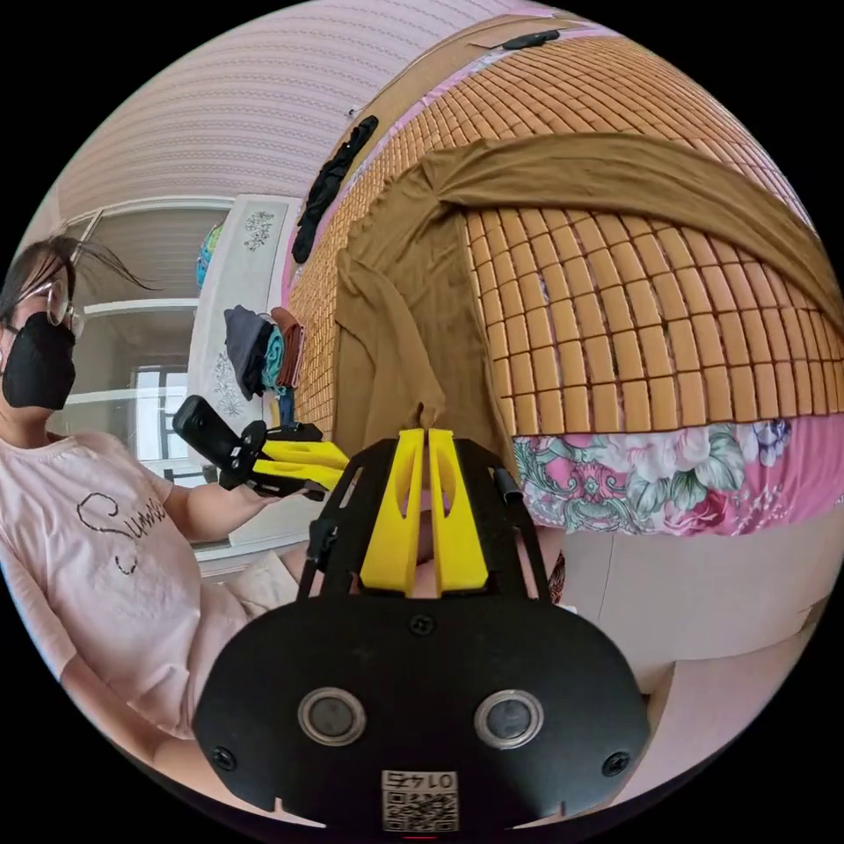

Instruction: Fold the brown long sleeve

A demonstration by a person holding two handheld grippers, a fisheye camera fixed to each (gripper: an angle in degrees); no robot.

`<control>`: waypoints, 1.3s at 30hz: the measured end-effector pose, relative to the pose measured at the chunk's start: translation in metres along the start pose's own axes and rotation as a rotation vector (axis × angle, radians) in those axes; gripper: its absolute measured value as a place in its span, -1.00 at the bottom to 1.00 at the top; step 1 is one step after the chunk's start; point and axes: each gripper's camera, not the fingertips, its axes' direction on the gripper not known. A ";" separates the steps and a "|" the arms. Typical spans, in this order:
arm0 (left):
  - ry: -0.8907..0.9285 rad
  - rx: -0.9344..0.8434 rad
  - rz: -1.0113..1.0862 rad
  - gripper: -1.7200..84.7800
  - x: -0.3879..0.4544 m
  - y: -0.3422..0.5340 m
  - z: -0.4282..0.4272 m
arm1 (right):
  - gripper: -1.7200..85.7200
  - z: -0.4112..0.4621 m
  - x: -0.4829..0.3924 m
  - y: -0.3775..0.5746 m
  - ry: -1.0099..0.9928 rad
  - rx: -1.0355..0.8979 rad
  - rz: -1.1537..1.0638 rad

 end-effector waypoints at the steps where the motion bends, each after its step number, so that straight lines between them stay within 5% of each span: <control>1: 0.048 -0.038 0.001 -0.98 -0.004 0.000 0.016 | -0.96 0.004 0.015 0.005 0.056 -0.024 0.057; 4: 0.067 -0.084 -0.043 -0.98 -0.014 0.003 0.031 | -0.96 0.001 0.043 0.016 0.146 -0.040 0.183; 9: -0.193 -0.011 -0.194 -0.98 -0.052 0.025 -0.007 | -0.96 -0.009 0.036 -0.004 0.225 -0.071 0.164; 14: -0.589 0.144 -0.494 -0.93 -0.142 0.061 -0.092 | -0.92 0.024 -0.051 -0.099 0.353 -0.124 -0.273; 19: -0.739 0.197 -0.629 -0.88 -0.211 0.069 -0.121 | -0.78 0.082 -0.123 -0.184 0.289 -0.214 -0.555; 24: -0.629 0.183 -0.630 -0.96 -0.230 0.052 -0.110 | -0.78 0.076 -0.108 -0.153 0.354 -0.211 -0.406; 26: -0.391 0.210 -0.588 -0.98 -0.204 0.052 -0.087 | -0.80 0.051 -0.078 -0.124 0.407 -0.206 -0.238; 34: 0.068 -0.039 -0.337 -0.98 -0.068 -0.012 0.072 | -0.87 0.008 -0.015 -0.044 0.576 -0.202 0.057; 39: -0.040 -0.145 -0.182 -0.98 -0.044 -0.074 0.147 | -0.92 0.022 0.013 -0.028 0.615 -0.200 0.107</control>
